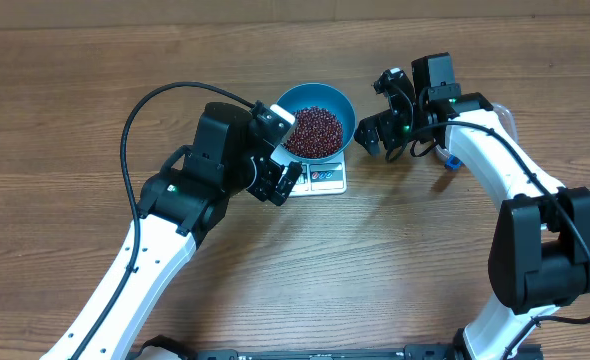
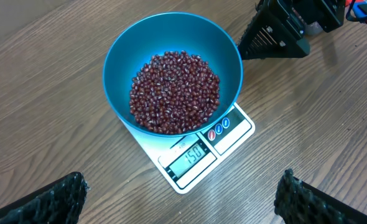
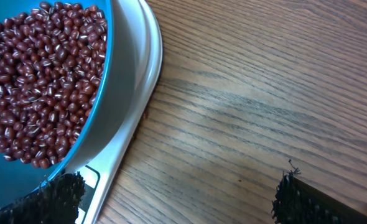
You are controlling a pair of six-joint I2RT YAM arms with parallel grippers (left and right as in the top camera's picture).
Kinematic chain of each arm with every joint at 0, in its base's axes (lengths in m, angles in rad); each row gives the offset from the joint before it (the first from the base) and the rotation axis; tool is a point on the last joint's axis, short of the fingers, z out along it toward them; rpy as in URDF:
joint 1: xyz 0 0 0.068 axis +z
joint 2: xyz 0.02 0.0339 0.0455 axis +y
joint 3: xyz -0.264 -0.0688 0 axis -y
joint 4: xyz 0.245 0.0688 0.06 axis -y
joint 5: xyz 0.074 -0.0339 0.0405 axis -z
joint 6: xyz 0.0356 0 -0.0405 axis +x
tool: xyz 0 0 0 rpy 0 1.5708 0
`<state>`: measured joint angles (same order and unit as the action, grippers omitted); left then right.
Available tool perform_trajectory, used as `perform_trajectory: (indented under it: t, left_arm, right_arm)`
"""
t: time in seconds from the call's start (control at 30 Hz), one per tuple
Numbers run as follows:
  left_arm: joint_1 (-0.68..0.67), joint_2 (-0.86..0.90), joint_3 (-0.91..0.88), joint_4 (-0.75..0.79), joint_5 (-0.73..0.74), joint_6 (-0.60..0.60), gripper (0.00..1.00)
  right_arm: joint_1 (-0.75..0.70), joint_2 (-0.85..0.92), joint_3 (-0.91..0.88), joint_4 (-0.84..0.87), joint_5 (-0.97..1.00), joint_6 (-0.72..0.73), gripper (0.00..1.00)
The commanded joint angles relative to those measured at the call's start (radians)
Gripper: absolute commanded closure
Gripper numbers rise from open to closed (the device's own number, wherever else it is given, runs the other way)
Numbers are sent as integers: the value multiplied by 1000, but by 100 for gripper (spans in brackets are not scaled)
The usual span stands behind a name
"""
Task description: Scoop item into bowl and weigh 150g on scale
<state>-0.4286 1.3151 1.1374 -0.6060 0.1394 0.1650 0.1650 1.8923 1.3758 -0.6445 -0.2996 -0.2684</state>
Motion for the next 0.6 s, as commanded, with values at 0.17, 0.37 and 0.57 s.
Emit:
perform_trajectory:
  t: [0.17, 0.37, 0.57]
  left_arm:
    - [3, -19, -1, 0, 14, 19, 0]
    - [3, -19, -1, 0, 14, 19, 1]
    - [3, -19, -1, 0, 14, 19, 0]
  right_arm:
    - [0, 6, -2, 8, -43, 11, 0]
    - [0, 6, -2, 11, -43, 33, 0]
    - [0, 6, -2, 10, -60, 37, 0]
